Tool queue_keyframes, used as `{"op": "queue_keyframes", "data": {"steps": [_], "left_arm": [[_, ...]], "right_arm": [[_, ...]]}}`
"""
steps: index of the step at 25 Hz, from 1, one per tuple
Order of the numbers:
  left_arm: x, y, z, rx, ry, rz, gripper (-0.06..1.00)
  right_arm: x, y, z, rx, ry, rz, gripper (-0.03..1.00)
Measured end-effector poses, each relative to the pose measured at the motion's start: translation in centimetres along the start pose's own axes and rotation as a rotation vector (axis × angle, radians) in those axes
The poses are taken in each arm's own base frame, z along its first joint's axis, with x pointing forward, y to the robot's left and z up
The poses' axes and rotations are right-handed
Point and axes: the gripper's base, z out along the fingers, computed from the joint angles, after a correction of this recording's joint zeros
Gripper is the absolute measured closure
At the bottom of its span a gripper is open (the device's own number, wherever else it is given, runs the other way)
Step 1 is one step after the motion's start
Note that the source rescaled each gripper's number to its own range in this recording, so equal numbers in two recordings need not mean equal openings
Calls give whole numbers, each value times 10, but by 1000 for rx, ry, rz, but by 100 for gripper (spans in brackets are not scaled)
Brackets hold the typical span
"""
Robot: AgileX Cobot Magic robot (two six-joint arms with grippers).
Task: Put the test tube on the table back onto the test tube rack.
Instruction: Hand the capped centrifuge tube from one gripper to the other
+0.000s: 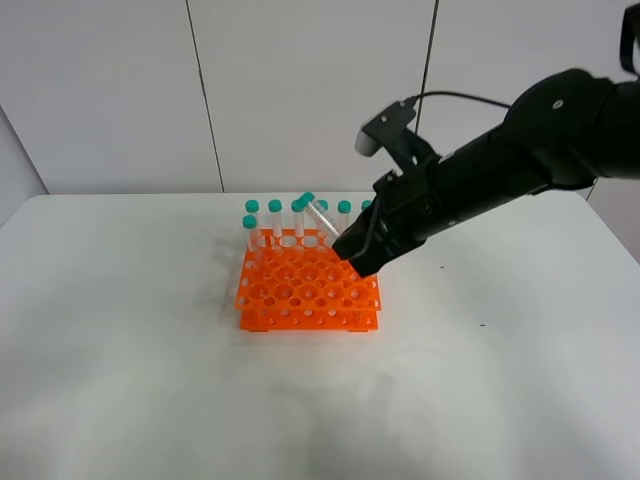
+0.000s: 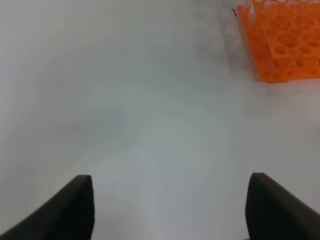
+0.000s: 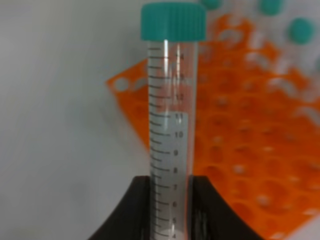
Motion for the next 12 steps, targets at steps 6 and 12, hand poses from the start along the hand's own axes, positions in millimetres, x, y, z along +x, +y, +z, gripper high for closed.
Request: {"op": "queue_keyframes", "data": {"steps": [6,12], "left_arm": [[0,0,0,0,0,0,-3],[-1,0,-1,0,-12,-1,-3]], "right_arm": [[10,6,16,-96,-42,54,95],[8,8,15,-114,-57,72,95]]}}
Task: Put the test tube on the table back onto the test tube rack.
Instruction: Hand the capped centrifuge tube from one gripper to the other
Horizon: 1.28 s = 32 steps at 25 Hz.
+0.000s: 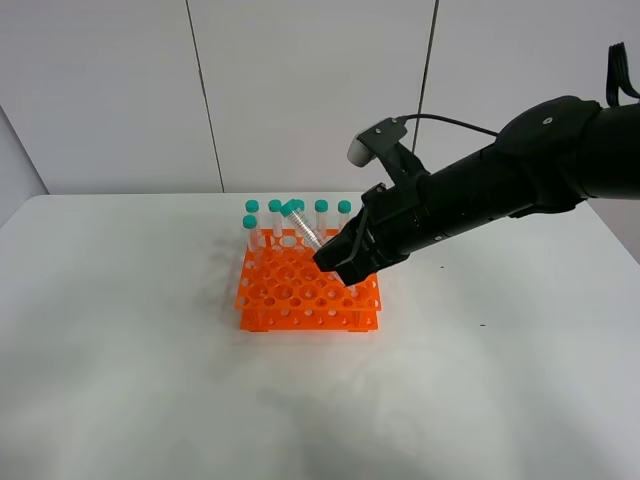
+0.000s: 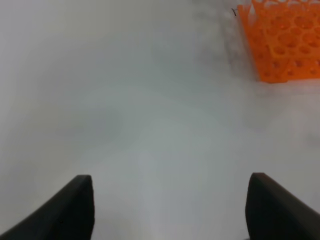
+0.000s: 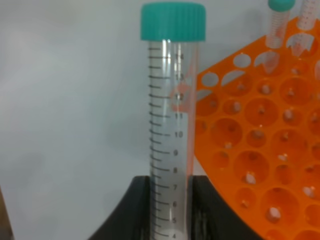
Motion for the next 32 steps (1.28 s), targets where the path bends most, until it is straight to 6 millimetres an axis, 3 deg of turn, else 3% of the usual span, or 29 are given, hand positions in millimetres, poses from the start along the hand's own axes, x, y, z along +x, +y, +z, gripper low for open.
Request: {"op": "queue_keyframes", "data": {"steps": [3,7,10,16,20,23,27,32], "left_arm": [[-15,-2,-10,18,-43,-37,-3],[-64,-11,-12,113,-54,-80,-3],[-102,-17,10,190,-52,-80,-3],[-151,-34,89,431,-11,-140,-3],[-166,-45,139,614,-10,-192,-3],[-173,-52,165,745,-39,-273,-3],[-179,-56,185,870,-92,-369,-3],[-177,-59,201,899,-69,-408,-3]], "right_arm": [[0,1,0,-13,5,0,95],[0,3,-1,-21,3,0,95],[-2,4,-5,-18,-7,-7,95],[-5,6,-10,-15,-22,-14,95],[-5,7,-11,-14,-25,-16,95],[-6,7,-11,-14,-28,-19,95],[-6,7,-11,-14,-28,-19,95],[-6,12,-12,-66,-32,-4,95]]}}
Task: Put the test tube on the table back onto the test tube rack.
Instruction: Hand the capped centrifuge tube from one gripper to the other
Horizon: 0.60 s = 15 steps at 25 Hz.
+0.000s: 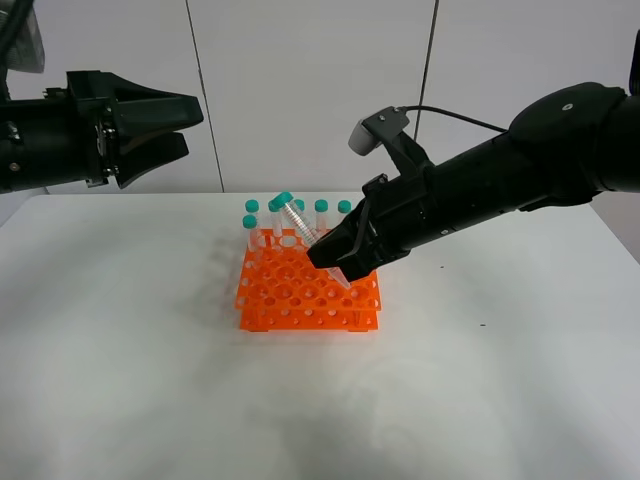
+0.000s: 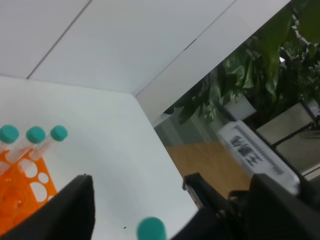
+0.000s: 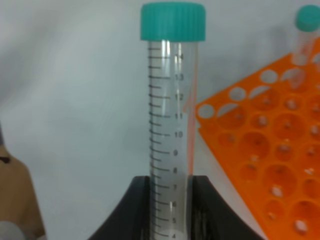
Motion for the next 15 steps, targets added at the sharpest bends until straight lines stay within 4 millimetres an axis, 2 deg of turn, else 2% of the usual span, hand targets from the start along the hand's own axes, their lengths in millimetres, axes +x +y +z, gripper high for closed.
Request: {"op": "queue_keyframes", "data": {"steps": [8,15], "left_arm": [[27,0,35,-41,117,51,-3],[41,4,63,-34,202,40,-3]], "right_arm": [[0,2,0,-26,-1,-3,95],[0,3,0,-29,0,-7,95]]}}
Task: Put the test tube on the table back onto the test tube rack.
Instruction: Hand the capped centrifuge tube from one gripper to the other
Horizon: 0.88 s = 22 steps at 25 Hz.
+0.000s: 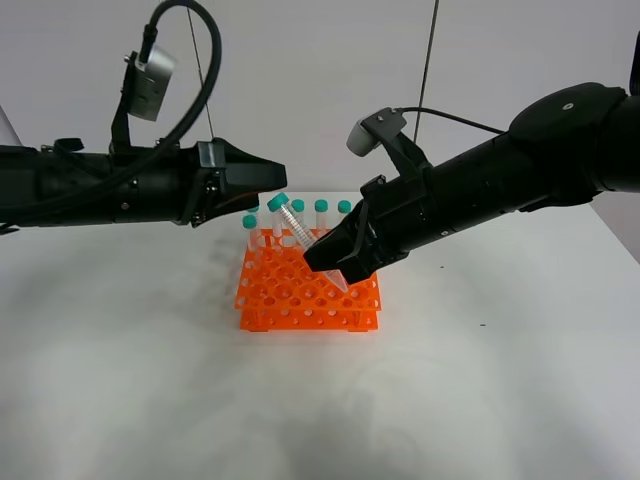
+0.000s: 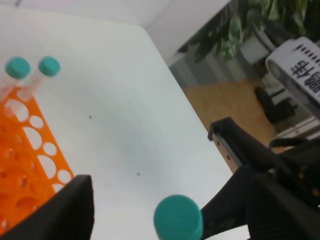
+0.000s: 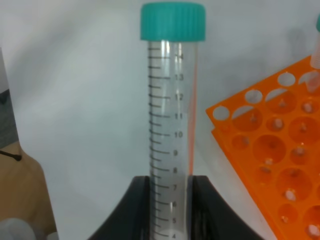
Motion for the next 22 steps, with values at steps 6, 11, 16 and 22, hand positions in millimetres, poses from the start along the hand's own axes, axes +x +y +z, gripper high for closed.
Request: {"op": "queue_keyframes", "data": {"steps": [6,11,16,22], "left_arm": [[11,-8,14,20,53,9,-3],[12,-7,15,-5,50,12,-3],[11,-6,15,-15,47,12,9],[11,-6,15,-17,47,12,50]], "right_arm": [[0,0,0,-1,0,-2,95],[0,0,0,-1,0,-2,95],[0,0,0,-1,0,-2,95],[0,0,0,-1,0,-2,95]]}}
